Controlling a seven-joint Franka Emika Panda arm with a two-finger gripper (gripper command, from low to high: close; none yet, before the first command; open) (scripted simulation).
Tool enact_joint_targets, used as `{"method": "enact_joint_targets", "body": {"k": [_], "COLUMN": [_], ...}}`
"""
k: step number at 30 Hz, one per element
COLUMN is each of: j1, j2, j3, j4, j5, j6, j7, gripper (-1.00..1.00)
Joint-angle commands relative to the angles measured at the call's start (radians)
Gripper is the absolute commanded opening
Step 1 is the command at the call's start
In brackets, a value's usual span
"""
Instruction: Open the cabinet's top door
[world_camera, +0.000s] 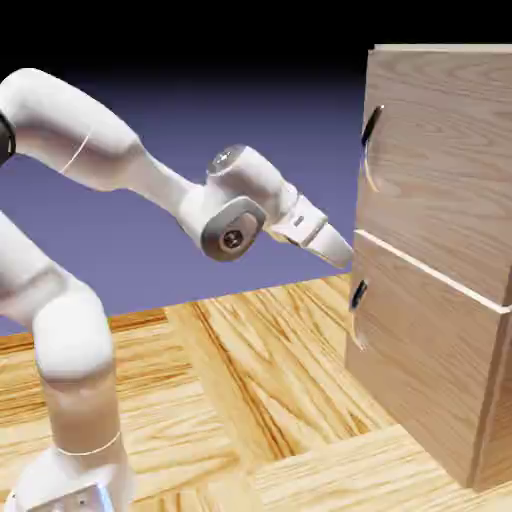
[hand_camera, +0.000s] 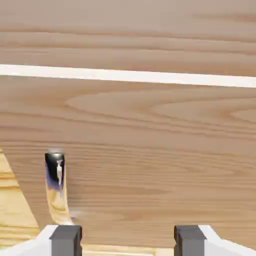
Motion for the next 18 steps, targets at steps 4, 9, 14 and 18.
{"method": "enact_joint_targets", "body": {"k": [4,9,14,18], "j1": [0.109,0.246,0.382,0.492], "j2": [0.145,0.326,0.508,0.653], "j3": [-0.130,-0.292,-0.455,-0.584], "j4": [0.025,0.055,0.086,0.111], "j5": [0.148,0.333,0.518,0.667], "j6": [-0.042,-0.094,-0.146,-0.187], "j7": [-0.054,-0.122,-0.189,-0.243], "gripper": [0.00,0.00,0.00,0.00]}}
